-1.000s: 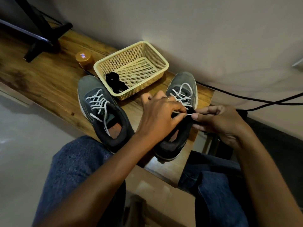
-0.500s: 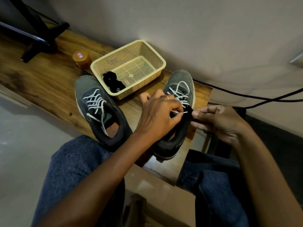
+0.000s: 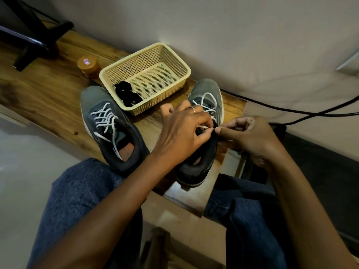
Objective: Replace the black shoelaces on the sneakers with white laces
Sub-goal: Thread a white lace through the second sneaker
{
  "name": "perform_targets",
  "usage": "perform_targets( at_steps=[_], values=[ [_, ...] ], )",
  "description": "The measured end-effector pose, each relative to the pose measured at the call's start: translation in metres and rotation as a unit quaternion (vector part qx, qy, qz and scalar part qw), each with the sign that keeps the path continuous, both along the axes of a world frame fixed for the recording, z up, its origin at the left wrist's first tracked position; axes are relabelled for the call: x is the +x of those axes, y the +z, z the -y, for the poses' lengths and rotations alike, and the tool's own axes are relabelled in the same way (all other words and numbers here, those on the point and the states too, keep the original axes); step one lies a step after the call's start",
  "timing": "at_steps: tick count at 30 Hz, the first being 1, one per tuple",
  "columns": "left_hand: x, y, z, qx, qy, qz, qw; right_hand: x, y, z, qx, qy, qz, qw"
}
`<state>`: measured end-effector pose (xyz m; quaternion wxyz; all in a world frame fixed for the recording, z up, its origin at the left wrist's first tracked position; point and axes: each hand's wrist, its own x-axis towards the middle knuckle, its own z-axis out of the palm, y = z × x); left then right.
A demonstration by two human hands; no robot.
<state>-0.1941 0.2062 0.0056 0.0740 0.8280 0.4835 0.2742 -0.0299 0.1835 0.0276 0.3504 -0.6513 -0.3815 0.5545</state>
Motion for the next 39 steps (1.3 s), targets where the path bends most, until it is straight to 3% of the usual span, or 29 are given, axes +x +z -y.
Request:
perform_targets(
  at_steps=[9, 19, 26, 31, 39],
  values=[
    [-0.0009, -0.0021, -0.0013, -0.114, 0.029, 0.082, 0.99, 0.0005, -0.002, -0.0015, -0.042, -0.036, -0.081, 0.995],
    [-0.0004, -0.0023, 0.0, -0.057, 0.011, 0.0, 0.998, 0.001, -0.0051, -0.002, -0.048, -0.044, -0.082, 0.995],
    [0.0006, -0.0031, 0.0007, -0.035, 0.011, -0.008, 0.999, 0.0, -0.0035, -0.0004, -0.034, -0.032, -0.071, 0.996],
    [-0.0001, -0.0049, 0.0012, -0.039, 0.012, -0.005, 0.999, 0.0014, -0.0042, -0.0004, -0.005, 0.003, -0.024, 1.0],
    [0.0012, -0.0037, 0.002, -0.022, 0.002, -0.006, 1.0, -0.0003, -0.0015, 0.0013, 0.076, 0.072, 0.147, 0.984]
  ],
)
